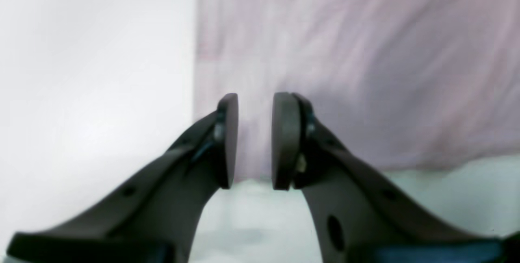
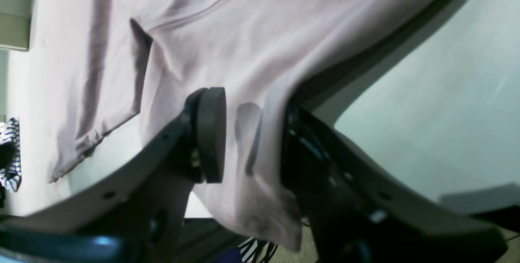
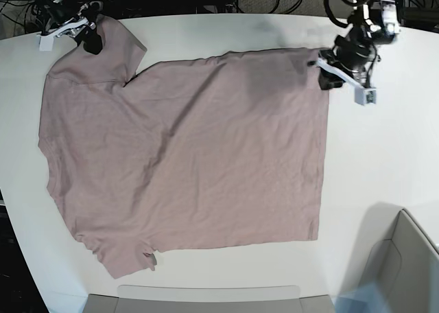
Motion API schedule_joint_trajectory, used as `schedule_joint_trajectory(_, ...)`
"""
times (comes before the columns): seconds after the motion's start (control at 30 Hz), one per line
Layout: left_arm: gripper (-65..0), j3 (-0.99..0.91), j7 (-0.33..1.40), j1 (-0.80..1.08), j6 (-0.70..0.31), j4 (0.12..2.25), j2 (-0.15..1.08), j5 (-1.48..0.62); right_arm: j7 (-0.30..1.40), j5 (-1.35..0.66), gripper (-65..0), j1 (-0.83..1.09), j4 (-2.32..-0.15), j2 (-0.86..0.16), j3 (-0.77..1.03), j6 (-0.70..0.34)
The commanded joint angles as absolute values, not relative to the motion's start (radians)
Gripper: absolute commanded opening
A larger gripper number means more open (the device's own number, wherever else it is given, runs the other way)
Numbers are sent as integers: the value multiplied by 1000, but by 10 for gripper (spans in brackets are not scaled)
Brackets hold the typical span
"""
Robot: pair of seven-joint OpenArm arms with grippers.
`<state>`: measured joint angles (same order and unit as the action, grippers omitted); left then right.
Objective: Fold the T-shirt properly
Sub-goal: 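Move both grippers to the shirt's shoulder corners and pinch them, then lift the shoulder corners and pull the shirt toward the robot base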
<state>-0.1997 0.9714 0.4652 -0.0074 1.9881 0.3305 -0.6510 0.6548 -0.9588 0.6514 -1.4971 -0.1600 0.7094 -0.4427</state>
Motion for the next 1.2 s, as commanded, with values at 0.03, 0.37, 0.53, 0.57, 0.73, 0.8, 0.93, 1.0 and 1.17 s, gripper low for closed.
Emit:
schedule_joint_trajectory(0.03,-489,-269,977,466,-5,1969,340,-727,722,-895,-454,670,-1492,-173,708,-417)
schedule_joint_trajectory(0.37,-487,-214,963,470,-7,1765,352,-717,722,-898,-454,664,-1492,-191,710,-418)
schedule_joint_trajectory(0.53,-487,-214,963,473,-13,1762,349,-720,722,-898,-454,664,-1492,-191,708,-418)
schedule_joint_trajectory(0.57,-487,-216,964,473,-35,1761,351,-730,722,-898,-454,664,-1492,-189,708,-418)
schedule_joint_trajectory(0.73,-487,-214,983,472,-127,1753,348,-789,722,-898,-454,664,-1494,-189,708,-418)
schedule_joint_trajectory(0.8,-487,-214,990,466,-127,1732,344,-792,722,-898,-454,664,-1494,-189,708,-418)
schedule_joint_trajectory(0.93,-490,-214,990,464,-133,1689,344,-794,722,-898,-455,662,-1494,-188,708,-418)
schedule_joint_trajectory(1.0,-510,-214,989,464,-133,1687,344,-792,722,-898,-455,656,-1494,-188,708,-418)
schedule_joint_trajectory(1.17,-650,-222,989,464,-131,1685,344,-789,763,-895,-598,625,-1511,-188,708,-418)
